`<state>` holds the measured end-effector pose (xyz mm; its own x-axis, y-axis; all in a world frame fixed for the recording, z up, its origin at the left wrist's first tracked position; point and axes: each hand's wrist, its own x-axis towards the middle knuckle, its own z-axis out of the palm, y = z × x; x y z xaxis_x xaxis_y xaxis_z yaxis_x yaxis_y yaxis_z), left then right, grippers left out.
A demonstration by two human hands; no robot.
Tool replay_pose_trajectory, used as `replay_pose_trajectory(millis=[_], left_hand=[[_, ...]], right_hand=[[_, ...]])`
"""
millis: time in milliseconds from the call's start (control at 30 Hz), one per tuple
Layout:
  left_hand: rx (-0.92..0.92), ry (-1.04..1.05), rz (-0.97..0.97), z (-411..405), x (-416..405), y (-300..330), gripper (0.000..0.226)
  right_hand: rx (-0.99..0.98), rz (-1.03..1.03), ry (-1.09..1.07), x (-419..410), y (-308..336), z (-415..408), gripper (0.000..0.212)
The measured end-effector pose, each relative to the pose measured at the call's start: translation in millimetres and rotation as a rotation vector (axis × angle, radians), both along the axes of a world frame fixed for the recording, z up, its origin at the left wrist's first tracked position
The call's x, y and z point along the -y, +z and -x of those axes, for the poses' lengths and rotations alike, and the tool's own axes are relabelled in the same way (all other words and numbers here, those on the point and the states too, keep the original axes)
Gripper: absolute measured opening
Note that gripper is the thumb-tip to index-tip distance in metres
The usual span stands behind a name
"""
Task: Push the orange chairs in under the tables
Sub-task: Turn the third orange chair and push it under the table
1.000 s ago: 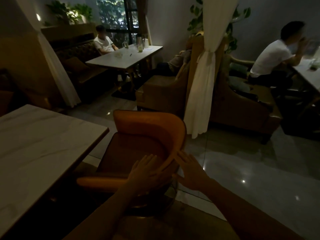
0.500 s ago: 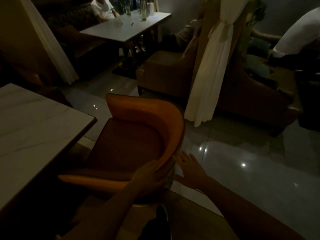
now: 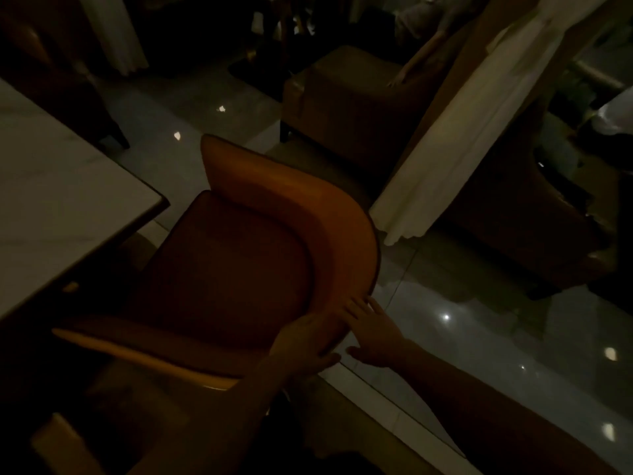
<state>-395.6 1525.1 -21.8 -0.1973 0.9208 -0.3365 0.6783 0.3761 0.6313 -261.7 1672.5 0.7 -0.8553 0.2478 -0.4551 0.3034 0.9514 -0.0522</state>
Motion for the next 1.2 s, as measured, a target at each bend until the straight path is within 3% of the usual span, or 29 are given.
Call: replay_pose_trajectory(millis=[333, 567, 733, 933, 1200], left_hand=[[0.204, 0.141, 0.06, -0.3, -33.7, -32.9, 0.086], [0.07, 0.202, 0.082, -16.1, -70.0, -38.2, 0.087], [-0.013, 0.389, 0.076, -43.8, -90.2, -31.4, 0.089], [-0.073, 0.542, 0.236, -68.9, -109.1, -34.9, 0.098], [-0.1, 0.696, 0.3, -75.8, -128.3, -39.1, 0.098]], right_hand=[[0.081, 0.026, 0.321, -66.1, -30.4, 30.0, 0.092], [0.046, 0.083, 0.676, -127.7, -44.5, 53.1, 0.092], [0.047, 0.102, 0.879, -159.3, -48.2, 66.6, 0.087], [0.073, 0.075, 0.984, -178.1, -48.5, 80.4, 0.091], [0.028, 0.053, 1.007, -179.5, -57.5, 83.4, 0.083]])
